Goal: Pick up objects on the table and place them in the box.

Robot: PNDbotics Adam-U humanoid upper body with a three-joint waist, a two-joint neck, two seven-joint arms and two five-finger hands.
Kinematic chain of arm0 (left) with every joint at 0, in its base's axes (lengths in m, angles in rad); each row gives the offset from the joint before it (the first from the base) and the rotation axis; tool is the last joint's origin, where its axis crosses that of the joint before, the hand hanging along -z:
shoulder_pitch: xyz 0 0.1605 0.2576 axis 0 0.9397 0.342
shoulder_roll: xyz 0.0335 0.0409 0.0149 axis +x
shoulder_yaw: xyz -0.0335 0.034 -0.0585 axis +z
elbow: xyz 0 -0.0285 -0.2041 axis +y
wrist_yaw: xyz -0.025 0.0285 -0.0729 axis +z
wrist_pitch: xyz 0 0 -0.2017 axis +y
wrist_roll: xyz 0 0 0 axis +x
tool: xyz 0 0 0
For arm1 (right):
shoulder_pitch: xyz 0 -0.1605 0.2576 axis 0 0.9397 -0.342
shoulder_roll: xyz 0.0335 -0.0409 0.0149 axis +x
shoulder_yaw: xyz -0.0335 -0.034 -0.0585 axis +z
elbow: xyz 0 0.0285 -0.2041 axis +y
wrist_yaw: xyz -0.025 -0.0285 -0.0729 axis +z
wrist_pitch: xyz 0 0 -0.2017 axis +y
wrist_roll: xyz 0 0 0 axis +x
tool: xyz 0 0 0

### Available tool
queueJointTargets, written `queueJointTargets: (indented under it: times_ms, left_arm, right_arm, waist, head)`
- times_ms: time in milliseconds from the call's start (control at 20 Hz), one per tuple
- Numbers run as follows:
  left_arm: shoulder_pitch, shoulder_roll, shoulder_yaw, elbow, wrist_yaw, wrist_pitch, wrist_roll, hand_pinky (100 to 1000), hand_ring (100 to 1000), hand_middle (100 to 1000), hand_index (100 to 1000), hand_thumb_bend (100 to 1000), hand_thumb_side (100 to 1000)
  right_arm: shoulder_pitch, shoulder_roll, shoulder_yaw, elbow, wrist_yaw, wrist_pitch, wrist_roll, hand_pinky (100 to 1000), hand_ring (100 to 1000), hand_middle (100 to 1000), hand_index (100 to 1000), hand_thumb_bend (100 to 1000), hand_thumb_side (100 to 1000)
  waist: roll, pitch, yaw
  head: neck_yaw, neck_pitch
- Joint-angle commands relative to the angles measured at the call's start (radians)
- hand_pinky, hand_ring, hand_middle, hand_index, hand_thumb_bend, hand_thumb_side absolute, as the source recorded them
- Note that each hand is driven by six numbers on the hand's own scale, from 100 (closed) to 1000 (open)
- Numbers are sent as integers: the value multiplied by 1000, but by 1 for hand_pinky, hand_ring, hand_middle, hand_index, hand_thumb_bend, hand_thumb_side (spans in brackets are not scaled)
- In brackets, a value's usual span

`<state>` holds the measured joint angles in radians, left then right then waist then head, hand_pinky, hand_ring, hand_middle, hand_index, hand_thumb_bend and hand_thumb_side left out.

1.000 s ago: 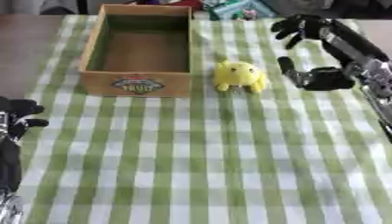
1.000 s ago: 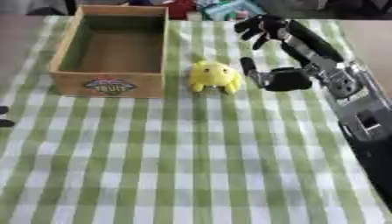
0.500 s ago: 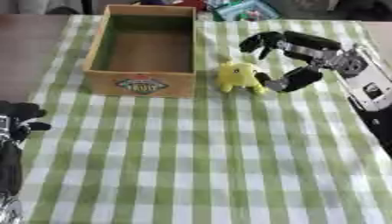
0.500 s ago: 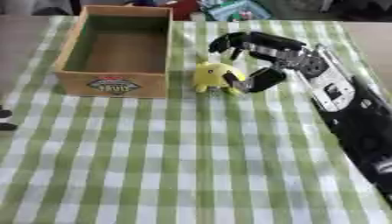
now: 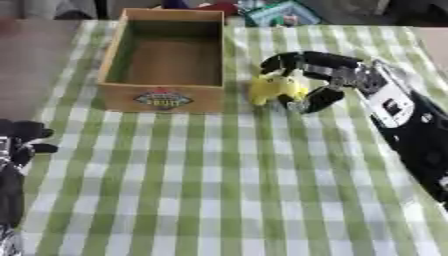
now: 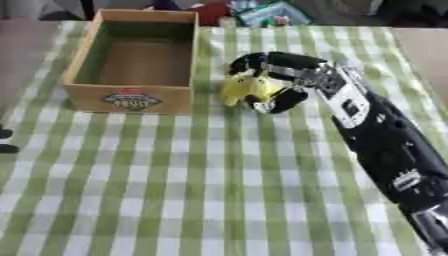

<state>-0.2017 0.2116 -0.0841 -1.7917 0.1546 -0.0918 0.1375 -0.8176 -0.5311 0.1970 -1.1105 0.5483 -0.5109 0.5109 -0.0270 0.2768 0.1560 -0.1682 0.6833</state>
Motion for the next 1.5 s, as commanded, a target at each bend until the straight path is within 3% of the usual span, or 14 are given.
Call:
queueJointTargets:
  times_ms: [50,500,850,1150,1250,1300,1500]
  left_arm:
    - [-9,13,-1,-11,4,-1,-4,550,644,580,517,100,710]
    - [-10,13,-3,-10,4,-1,-6,550,644,581,517,100,709]
    - [-9,12,-2,-11,4,-2,-7,550,644,581,517,100,709]
    - [-9,11,-1,-10,4,-2,-7,550,644,581,516,100,709]
    - [-8,11,-1,-10,4,-2,-7,550,644,581,516,100,709]
    - [-8,11,-1,-10,4,-2,-7,550,644,581,516,100,709]
    - [-7,11,0,-10,5,-1,-6,550,644,581,516,100,709]
  right_arm:
    - [-24,-8,-18,20,63,4,-61,858,944,949,928,100,239]
    - [-36,-11,-35,39,166,18,-206,853,933,938,928,100,244]
    - [-26,-2,-32,104,215,4,-139,854,932,937,934,100,272]
    - [-19,4,-28,123,230,-9,-51,830,919,932,935,100,456]
    - [-18,6,-27,126,239,-10,-24,775,864,894,918,100,426]
    - [-18,8,-27,126,243,-10,-16,710,792,826,872,100,300]
    - [-18,8,-37,106,267,-3,-87,447,413,501,597,100,275]
  waist:
    - [3,-22,3]
    - [1,-23,4]
    - [1,-23,3]
    - [2,-21,-3]
    - [2,-20,-2]
    - [2,-20,-1]
    - [4,-19,1]
  head:
    - [-3,-13]
    - [-4,-16]
    - [-3,-20]
    - [-2,-20]
    - [-2,-20]
    - [-2,-20]
    - [-2,-21]
